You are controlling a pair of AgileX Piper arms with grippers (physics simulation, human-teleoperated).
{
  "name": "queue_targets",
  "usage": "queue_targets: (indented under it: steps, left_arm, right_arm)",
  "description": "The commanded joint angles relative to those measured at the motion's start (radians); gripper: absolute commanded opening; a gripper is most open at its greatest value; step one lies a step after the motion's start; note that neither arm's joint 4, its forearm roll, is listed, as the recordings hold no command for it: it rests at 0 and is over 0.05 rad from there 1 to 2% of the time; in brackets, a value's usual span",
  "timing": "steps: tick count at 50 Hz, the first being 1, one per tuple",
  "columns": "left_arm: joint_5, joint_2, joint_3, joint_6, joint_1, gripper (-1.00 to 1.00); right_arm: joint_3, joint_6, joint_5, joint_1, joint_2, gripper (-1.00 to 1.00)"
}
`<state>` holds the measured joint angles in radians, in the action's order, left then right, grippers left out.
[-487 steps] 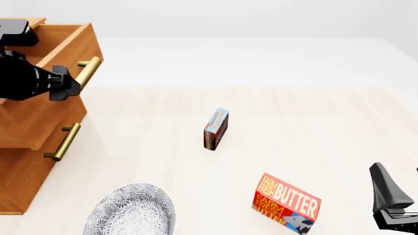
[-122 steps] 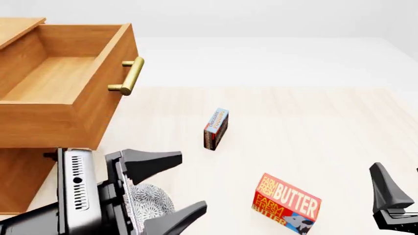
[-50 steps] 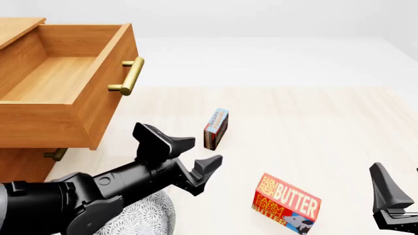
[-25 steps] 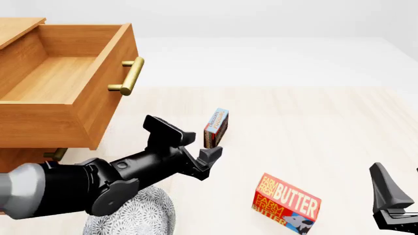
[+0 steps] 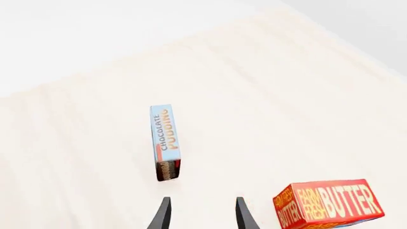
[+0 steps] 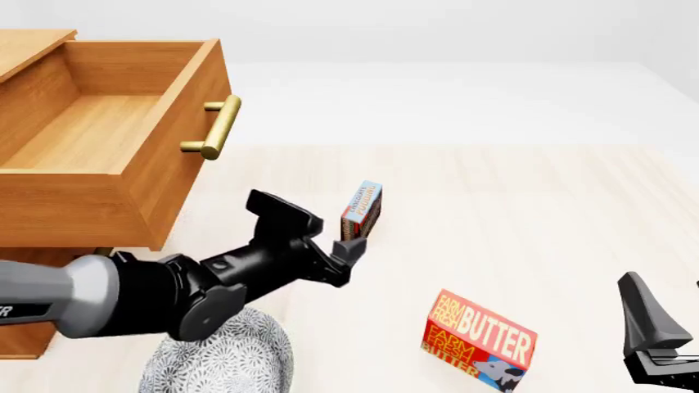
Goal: Put the chocolate pudding in the top drawer of the cabinet and close it.
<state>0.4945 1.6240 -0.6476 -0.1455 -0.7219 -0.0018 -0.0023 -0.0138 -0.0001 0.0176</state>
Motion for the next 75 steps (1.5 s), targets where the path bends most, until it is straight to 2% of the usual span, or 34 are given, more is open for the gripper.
queue_targets:
  steps: [1, 24, 26, 33, 42, 44, 75]
  left_arm:
    - [0.017, 0.034, -0.007, -0.012, 0.033, 1.0]
    - [0.032, 0.089, -0.014, -0.017, 0.071, 1.0]
    - [0.042, 0.091, -0.011, -0.04, 0.072, 1.0]
    - [0.028, 0.114, -0.038, -0.017, 0.09, 1.0]
    - [0.048, 0.156, -0.061, -0.027, 0.077, 1.0]
    - [0.065, 0.169, -0.062, -0.055, 0.07, 1.0]
    - [0.051, 0.261, -0.151, -0.048, 0.083, 1.0]
  right_arm:
    - [0.0, 0.0, 0.0, 0.0, 0.0, 1.0]
    - [0.0, 0.0, 0.0, 0.0, 0.0, 1.0]
    - [0.0, 0.0, 0.0, 0.0, 0.0, 1.0]
    - [0.0, 0.0, 0.0, 0.0, 0.0, 1.0]
    - [0.0, 0.0, 0.0, 0.0, 0.0, 1.0]
    - [0.0, 0.0, 0.0, 0.0, 0.0, 1.0]
    - [0.0, 0.0, 0.0, 0.0, 0.0, 1.0]
